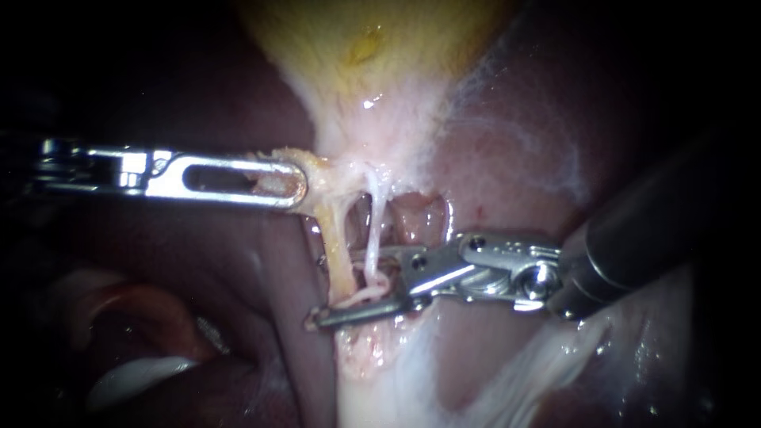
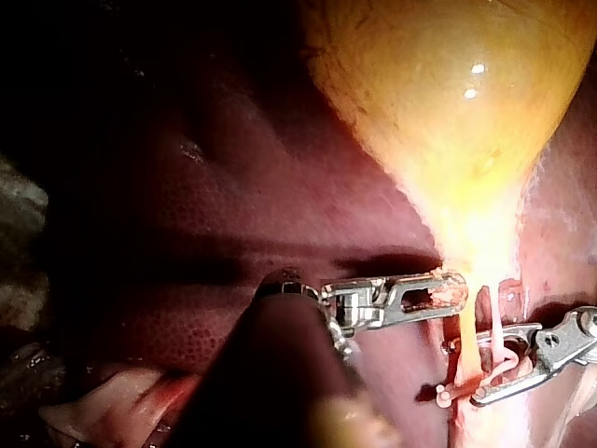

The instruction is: Clipping second clip left tube

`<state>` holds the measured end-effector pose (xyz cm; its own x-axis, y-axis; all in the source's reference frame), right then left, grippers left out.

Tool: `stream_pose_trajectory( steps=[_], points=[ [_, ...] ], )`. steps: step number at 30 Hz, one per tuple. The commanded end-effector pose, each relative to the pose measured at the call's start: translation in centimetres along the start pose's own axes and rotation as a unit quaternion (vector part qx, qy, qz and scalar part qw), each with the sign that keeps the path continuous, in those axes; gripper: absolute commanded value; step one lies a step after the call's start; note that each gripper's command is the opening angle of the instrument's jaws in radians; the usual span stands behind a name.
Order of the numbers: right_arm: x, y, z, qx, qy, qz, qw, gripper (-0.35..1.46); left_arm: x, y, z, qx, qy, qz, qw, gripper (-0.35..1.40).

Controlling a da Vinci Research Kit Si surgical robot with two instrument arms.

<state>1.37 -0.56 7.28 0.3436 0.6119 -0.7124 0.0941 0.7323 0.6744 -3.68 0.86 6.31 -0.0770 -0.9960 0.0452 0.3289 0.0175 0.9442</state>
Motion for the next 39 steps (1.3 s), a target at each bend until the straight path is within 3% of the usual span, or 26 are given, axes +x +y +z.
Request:
stream_pose_trajectory(
  steps=[1, 12, 20, 39],
  points=[
    [0.0, 0.01, -0.04, -0.002, 0.001, 0.0, 1.0, 0.44, 0.0, 0.0, 0.0, 0.0, 0.001, 0.0, 1.0, -0.35],
    [0.03, 0.06, -0.49, -0.02, 0.005, 0.003, 0.9998, 0.45, 0.0, 0.0, 0.0, 0.0, 0.001, 0.0, 1.0, -0.35],
    [0.01, 0.05, -0.64, -0.024, 0.005, 0.003, 0.9997, 0.45, 0.0, 0.0, 0.0, 0.0, 0.001, 0.0, 1.0, -0.35],
    [0.19, -0.19, -0.67, -0.016, 0.006, -0.011, 0.9998, 0.45, 0.0, 0.0, 0.0, 0.0, 0.001, 0.0, 1.0, -0.35]
  ],
)
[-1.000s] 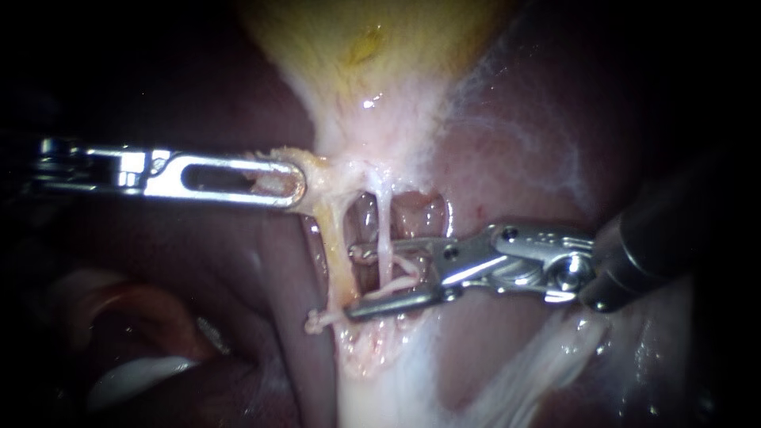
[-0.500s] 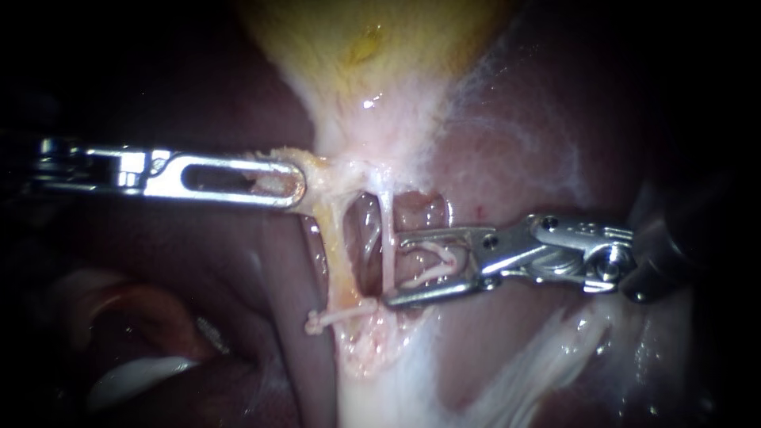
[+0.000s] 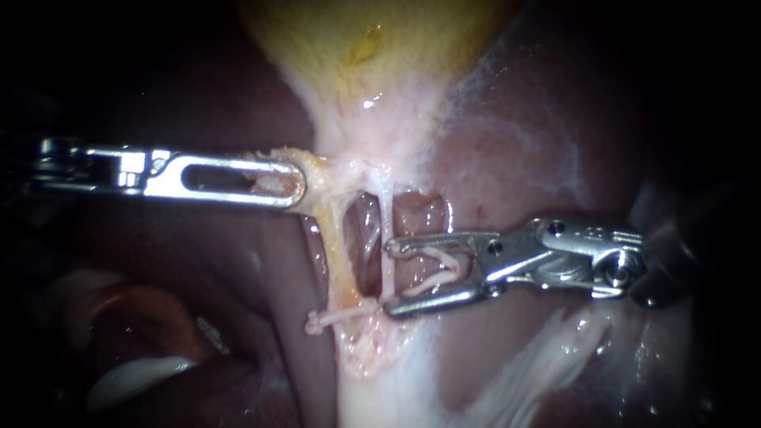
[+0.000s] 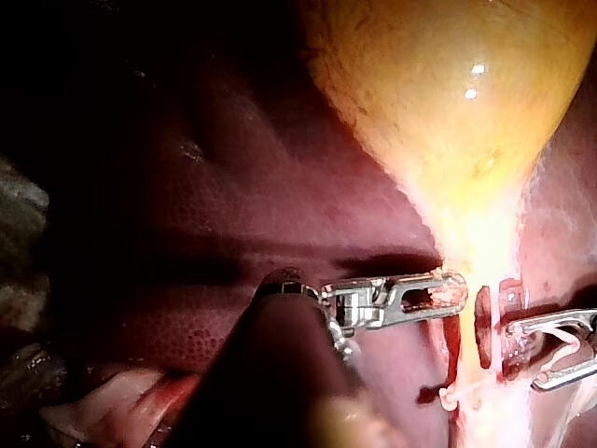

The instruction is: Clipping second clip left tube

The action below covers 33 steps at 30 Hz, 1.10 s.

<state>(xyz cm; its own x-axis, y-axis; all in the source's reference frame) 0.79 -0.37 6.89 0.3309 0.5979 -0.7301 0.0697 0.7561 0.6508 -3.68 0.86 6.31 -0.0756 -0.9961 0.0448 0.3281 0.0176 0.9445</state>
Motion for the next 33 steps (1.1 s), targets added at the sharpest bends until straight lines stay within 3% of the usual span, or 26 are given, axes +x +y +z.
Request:
stream_pose_trajectory(
  steps=[1, 9, 19, 33],
  points=[
    [0.01, -0.02, 0.01, 0.004, 0.0, 0.001, 1.0, 0.45, 0.0, 0.0, 0.0, 0.0, 0.0, 0.0, 1.0, -0.35],
    [0.01, -0.02, 0.18, 0.006, -0.001, 0.0, 1.0, 0.44, 0.0, 0.0, 0.0, 0.0, 0.0, 0.0, 1.0, -0.35],
    [-0.17, 0.1, 0.46, 0.006, -0.002, -0.006, 1.0, 0.45, 0.02, -0.03, 0.0, -0.001, -0.001, 0.0, 1.0, -0.35],
    [-0.19, 0.06, 0.89, 0.03, -0.006, -0.009, 0.9995, 0.45, 0.03, -0.06, 0.01, -0.001, -0.002, -0.001, 1.0, -0.35]
  ],
)
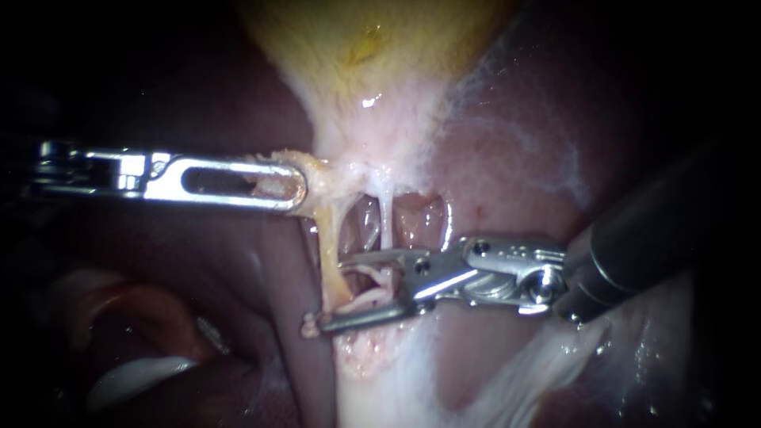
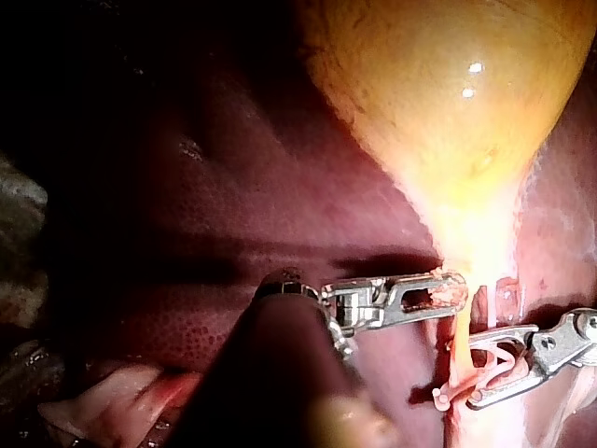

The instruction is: Clipping second clip left tube

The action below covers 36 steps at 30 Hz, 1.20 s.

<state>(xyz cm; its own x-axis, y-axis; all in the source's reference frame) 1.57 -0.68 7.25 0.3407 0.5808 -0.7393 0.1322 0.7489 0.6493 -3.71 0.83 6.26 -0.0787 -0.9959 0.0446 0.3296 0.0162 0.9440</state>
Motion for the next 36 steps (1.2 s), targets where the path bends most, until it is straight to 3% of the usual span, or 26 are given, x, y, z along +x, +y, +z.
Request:
stream_pose_trajectory(
  steps=[1, 7, 18, 25, 31, 34, 36],
  points=[
    [-0.01, -0.01, 0.02, 0.003, 0.0, 0.003, 1.0, 0.45, 0.0, 0.0, 0.01, 0.0, 0.0, 0.0, 1.0, -0.35],
    [-0.07, -0.03, 0.17, 0.017, -0.004, 0.009, 0.9998, 0.44, 0.0, 0.0, 0.02, -0.001, -0.001, 0.0, 1.0, -0.35],
    [-0.04, -0.04, 0.27, 0.021, -0.005, 0.015, 0.9996, 0.42, 0.0, -0.01, 0.04, -0.001, -0.001, 0.0, 1.0, -0.35],
    [-0.03, -0.04, 0.26, 0.021, -0.018, 0.015, 0.9995, 0.38, 0.0, -0.01, 0.04, -0.001, -0.001, 0.0, 1.0, -0.35],
    [-0.02, -0.03, 0.23, 0.021, -0.018, 0.019, 0.9994, 0.28, 0.0, -0.01, 0.04, -0.001, -0.001, 0.0, 1.0, -0.35],
    [-0.03, -0.03, 0.21, 0.023, -0.018, 0.019, 0.9994, 0.14, 0.0, -0.01, 0.04, -0.001, -0.001, 0.0, 1.0, -0.35],
    [-0.03, -0.03, 0.19, 0.019, -0.017, 0.018, 0.9995, -0.05, 0.0, -0.01, 0.04, -0.001, -0.001, 0.0, 1.0, -0.35]
  ],
)
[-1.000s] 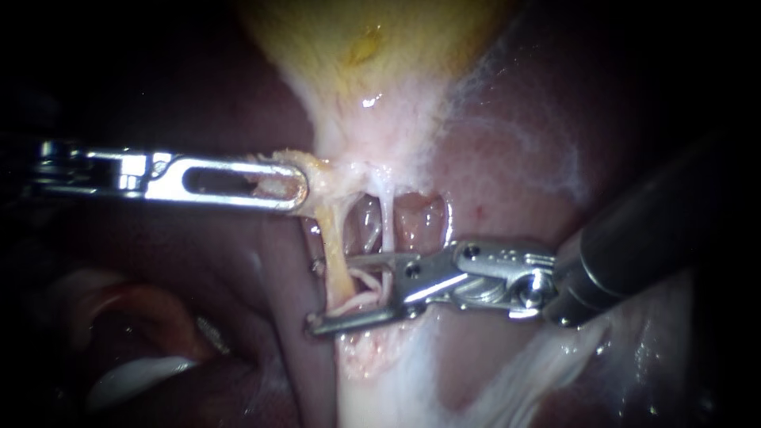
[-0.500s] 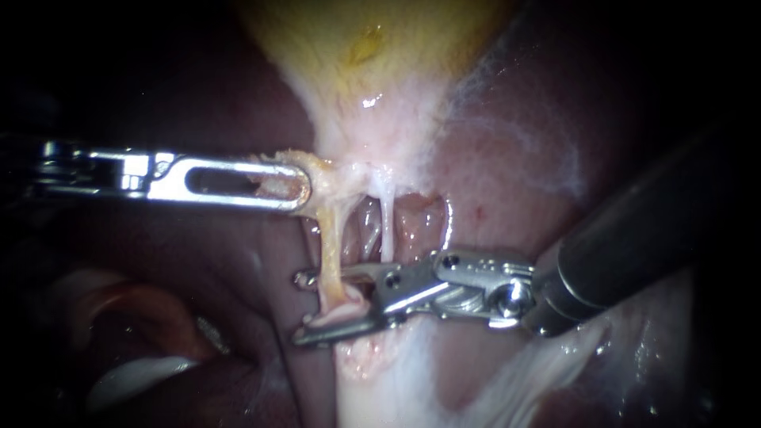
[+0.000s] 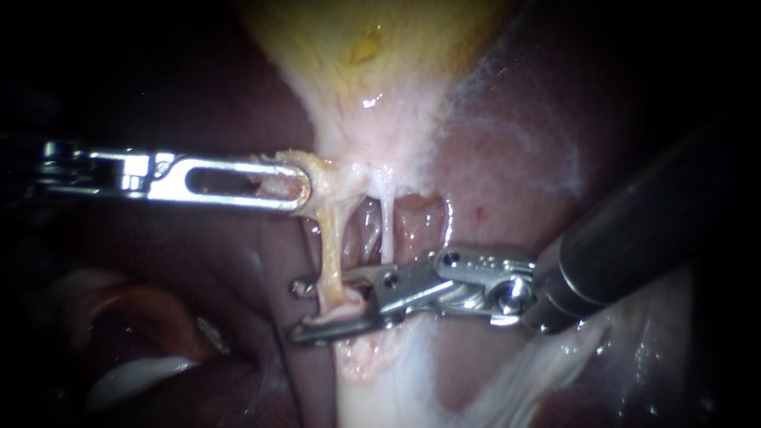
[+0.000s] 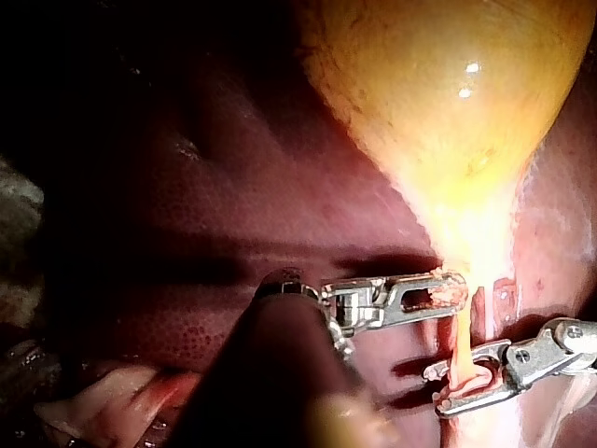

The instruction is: Clipping second clip left tube

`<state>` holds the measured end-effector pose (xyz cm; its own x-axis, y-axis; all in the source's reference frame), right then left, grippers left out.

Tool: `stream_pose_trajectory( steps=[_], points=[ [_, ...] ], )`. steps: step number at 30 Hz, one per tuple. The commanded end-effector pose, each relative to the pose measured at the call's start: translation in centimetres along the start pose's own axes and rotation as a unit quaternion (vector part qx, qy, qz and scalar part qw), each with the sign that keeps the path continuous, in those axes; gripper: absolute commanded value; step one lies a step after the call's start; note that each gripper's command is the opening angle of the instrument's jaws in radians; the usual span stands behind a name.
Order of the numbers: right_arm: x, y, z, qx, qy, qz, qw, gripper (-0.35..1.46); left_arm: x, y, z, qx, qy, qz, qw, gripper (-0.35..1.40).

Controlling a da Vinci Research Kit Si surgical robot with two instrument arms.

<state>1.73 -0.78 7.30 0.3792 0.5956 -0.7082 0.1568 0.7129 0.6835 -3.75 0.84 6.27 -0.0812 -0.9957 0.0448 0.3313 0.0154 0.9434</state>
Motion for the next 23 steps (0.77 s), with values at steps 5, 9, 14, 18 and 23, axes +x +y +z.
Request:
stream_pose_trajectory(
  steps=[5, 9, 14, 18, 23],
  points=[
    [0.0, 0.0, -0.05, -0.002, 0.001, 0.018, 0.9998, -0.35, 0.0, 0.0, 0.0, 0.0, 0.0, 0.0, 1.0, -0.35],
    [0.0, -0.01, -0.08, -0.005, -0.018, 0.028, 0.9994, -0.35, 0.0, 0.0, 0.0, 0.0, 0.0, 0.0, 1.0, -0.35],
    [-0.01, -0.02, -0.1, -0.007, -0.022, 0.028, 0.9994, -0.35, 0.0, 0.01, 0.0, 0.0, 0.0, 0.0, 1.0, -0.35],
    [-0.01, -0.02, -0.1, -0.007, -0.022, 0.028, 0.9994, -0.35, 0.0, 0.01, 0.0, 0.0, 0.0, 0.0, 1.0, -0.35],
    [-0.01, -0.02, -0.1, -0.007, -0.022, 0.028, 0.9994, -0.35, 0.0, 0.01, -0.01, 0.0, 0.0, 0.0, 1.0, -0.35]
  ],
)
